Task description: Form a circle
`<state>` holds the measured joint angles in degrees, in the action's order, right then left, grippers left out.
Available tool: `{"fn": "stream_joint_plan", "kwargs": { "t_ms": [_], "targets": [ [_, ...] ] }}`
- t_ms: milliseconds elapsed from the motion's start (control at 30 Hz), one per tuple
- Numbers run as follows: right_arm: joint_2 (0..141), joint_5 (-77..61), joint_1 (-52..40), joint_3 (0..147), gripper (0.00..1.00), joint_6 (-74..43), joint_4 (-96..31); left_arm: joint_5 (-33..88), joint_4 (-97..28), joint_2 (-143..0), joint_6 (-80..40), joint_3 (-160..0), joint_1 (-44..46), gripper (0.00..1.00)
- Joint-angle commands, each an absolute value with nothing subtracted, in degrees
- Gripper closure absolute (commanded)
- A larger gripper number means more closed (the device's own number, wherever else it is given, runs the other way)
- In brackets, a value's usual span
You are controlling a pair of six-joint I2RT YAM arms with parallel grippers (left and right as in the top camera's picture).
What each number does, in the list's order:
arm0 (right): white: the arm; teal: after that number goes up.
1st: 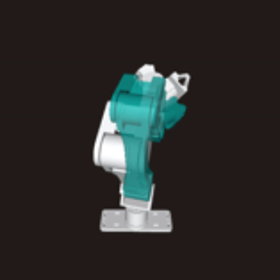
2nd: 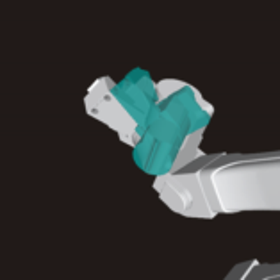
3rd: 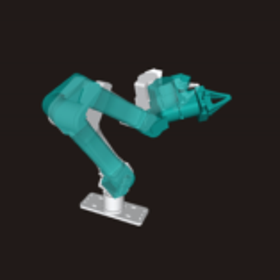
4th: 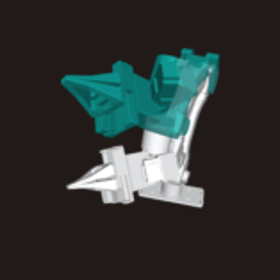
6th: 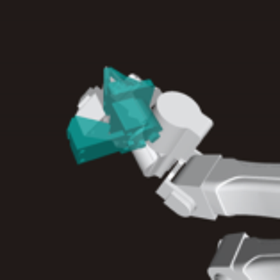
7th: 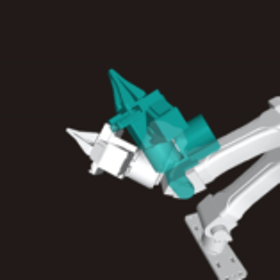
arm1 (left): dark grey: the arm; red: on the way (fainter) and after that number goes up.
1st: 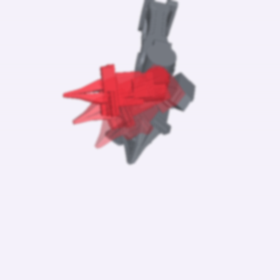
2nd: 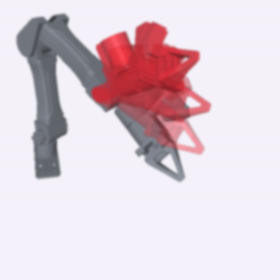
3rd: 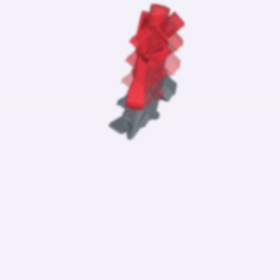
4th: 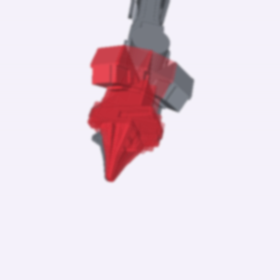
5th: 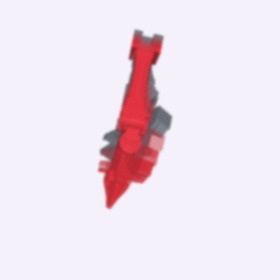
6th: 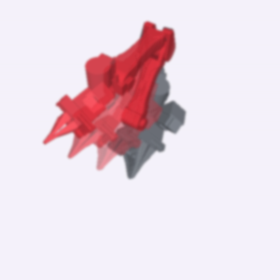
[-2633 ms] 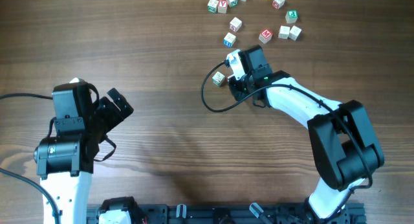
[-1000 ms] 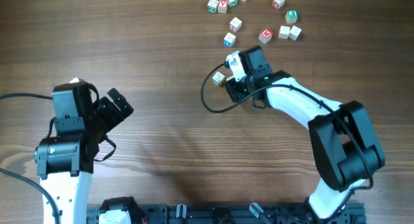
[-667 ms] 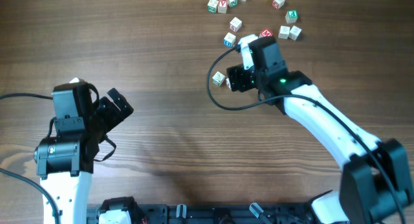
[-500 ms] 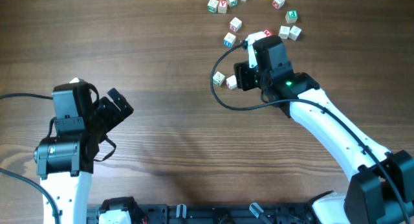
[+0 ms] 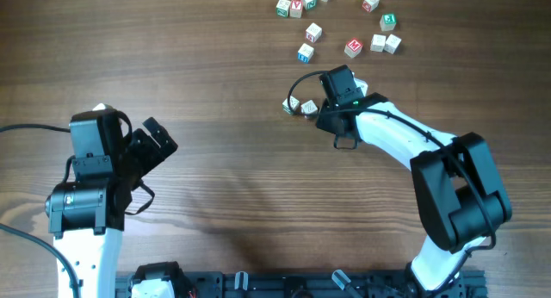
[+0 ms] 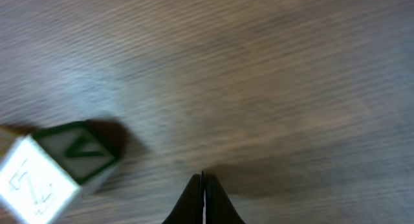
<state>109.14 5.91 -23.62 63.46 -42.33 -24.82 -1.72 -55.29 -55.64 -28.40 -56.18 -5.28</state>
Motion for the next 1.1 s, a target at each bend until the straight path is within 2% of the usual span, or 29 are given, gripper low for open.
{"fn": "stream_joint_plan", "kwargs": {
  "t_ms": [0, 333, 600, 1067],
  "targets": [
    [107.42, 6.02, -21.76, 62.87, 0.96, -48.12, -26.89, -2.46, -55.16, -55.68, -28.80, -56.03, -5.58, 0.00],
    [105.45, -4.32, -21.67, 62.87, 0.96, -52.69, -25.19, -2.46, -55.16, -55.68, -28.80, -56.03, -5.58, 0.00],
    [97.27, 4.10, -21.67, 62.87, 0.96, -52.69, -29.76, -2.46, -55.16, -55.68, -28.80, -56.03, -5.58, 0.00],
    [102.96, 3.01, -22.33, 62.87, 0.96, -54.13, -24.40, -2.46, -55.16, -55.68, -28.80, -56.03, -5.58, 0.00]
  ]
}}
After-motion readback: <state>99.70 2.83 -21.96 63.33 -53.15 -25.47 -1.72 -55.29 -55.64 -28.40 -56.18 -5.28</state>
